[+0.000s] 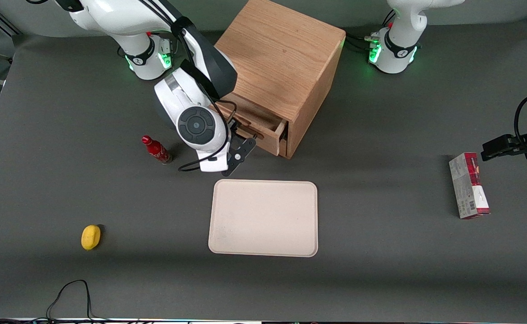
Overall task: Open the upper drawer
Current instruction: 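Pull the upper drawer outward from the cabinet with the right gripper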
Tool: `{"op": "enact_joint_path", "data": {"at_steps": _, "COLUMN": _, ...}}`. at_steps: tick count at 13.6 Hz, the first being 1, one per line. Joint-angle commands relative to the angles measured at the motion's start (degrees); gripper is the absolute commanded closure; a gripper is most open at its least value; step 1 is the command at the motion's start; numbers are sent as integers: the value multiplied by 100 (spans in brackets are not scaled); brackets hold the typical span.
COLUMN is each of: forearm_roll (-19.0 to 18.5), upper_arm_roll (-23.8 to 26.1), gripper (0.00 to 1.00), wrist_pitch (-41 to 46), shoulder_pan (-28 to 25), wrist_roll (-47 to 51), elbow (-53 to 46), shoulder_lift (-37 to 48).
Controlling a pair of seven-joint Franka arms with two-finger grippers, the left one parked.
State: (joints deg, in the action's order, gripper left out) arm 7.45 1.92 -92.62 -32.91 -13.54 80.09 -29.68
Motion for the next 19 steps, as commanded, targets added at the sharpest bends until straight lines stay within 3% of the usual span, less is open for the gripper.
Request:
{"op": "enact_joint_path", "data": {"at_steps": 1, "forearm_roll": -104, "upper_arm_roll": -7, "gripper": 0, "wrist_pitch": -19, "shoulder_pan": 162, "wrist_roll": -122, "elbow": -160, "shoulder_lift": -90}}
{"op": "enact_joint_path", "data": {"at_steps": 19, "forearm_roll": -95, "upper_arm_roll": -86, "gripper": 0, "wrist_pitch": -265, "shoulder_pan": 865, "wrist_roll": -131, "elbow": -1153, "shoulder_lift": -661}}
